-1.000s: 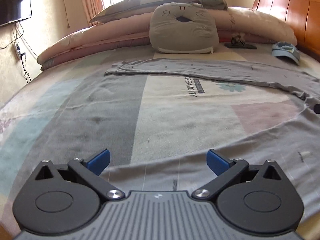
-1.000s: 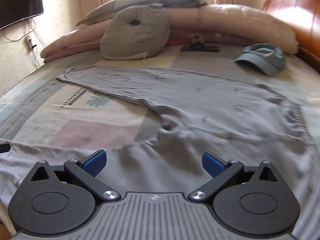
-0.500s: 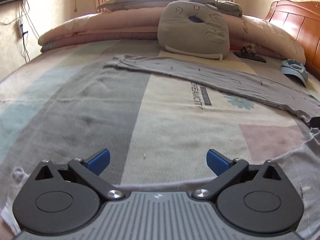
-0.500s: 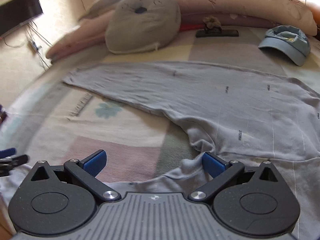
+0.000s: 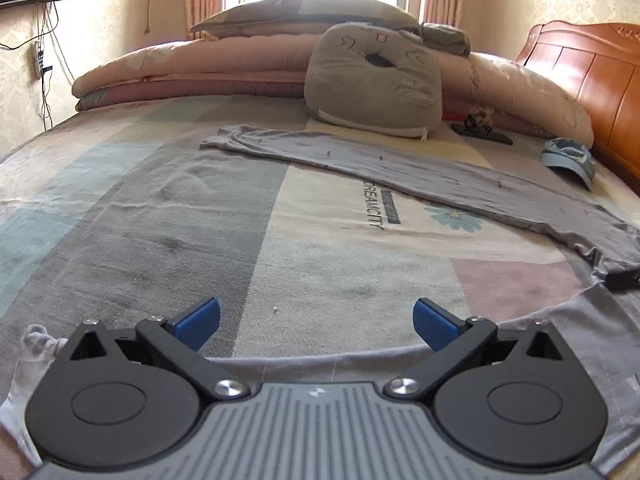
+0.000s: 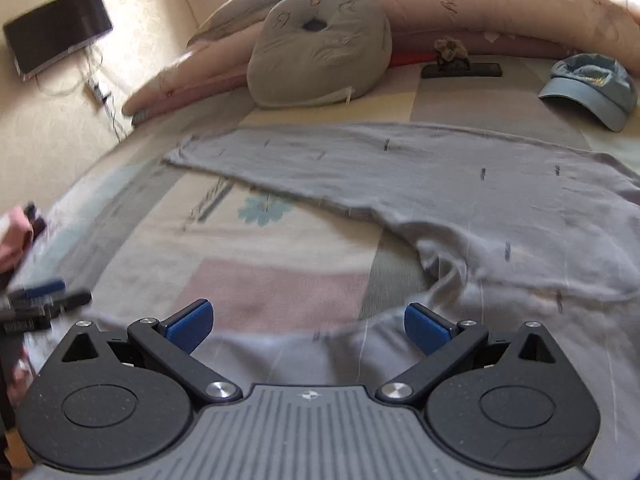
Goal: Fold clothes
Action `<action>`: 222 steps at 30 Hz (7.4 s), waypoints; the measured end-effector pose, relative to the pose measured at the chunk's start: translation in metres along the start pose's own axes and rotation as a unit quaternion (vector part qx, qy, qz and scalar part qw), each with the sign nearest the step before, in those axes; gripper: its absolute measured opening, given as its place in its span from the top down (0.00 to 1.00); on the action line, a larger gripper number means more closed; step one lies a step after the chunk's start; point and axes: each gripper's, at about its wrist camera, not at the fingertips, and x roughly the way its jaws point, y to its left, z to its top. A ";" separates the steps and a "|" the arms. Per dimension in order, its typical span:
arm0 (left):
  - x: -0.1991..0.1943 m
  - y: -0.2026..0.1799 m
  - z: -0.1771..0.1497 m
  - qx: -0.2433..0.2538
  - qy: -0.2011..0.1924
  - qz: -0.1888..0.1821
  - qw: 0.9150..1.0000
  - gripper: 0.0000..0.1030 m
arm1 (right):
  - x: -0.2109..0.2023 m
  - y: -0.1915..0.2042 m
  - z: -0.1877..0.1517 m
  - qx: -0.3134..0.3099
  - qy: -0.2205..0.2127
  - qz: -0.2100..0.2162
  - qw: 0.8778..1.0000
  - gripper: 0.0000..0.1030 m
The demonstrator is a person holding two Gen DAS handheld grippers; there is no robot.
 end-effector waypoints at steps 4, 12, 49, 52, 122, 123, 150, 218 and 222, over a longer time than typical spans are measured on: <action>-0.008 -0.006 -0.010 0.014 -0.007 -0.005 1.000 0.01 | 0.003 0.011 -0.008 -0.025 -0.002 -0.009 1.000 0.00; -0.030 -0.006 -0.015 0.012 -0.004 -0.031 0.999 0.01 | -0.029 0.025 -0.011 -0.028 -0.004 -0.008 1.000 0.00; -0.034 0.001 -0.057 0.001 0.077 -0.026 0.997 0.01 | -0.021 0.065 -0.017 -0.052 0.015 0.033 0.998 0.00; -0.032 0.003 -0.062 0.005 0.078 -0.024 0.997 0.01 | -0.052 0.055 -0.033 -0.041 0.007 -0.005 0.999 0.00; -0.002 -0.048 -0.020 0.075 0.071 -0.147 0.984 0.01 | -0.077 -0.033 -0.093 0.087 -0.021 -0.277 0.957 0.00; -0.002 -0.047 -0.017 0.078 0.075 -0.150 0.983 0.01 | -0.075 -0.030 -0.090 0.089 -0.011 -0.283 0.955 0.00; 0.019 -0.163 0.032 0.137 0.187 -0.117 0.966 0.01 | -0.092 -0.098 -0.055 -0.013 0.101 -0.197 0.975 0.00; 0.038 -0.156 0.042 0.197 0.201 -0.152 0.947 0.01 | -0.128 -0.105 -0.110 0.018 0.032 -0.192 0.981 0.00; 0.019 -0.115 0.034 0.186 0.190 -0.156 0.952 0.01 | -0.126 -0.105 -0.104 0.032 0.045 -0.205 0.977 0.00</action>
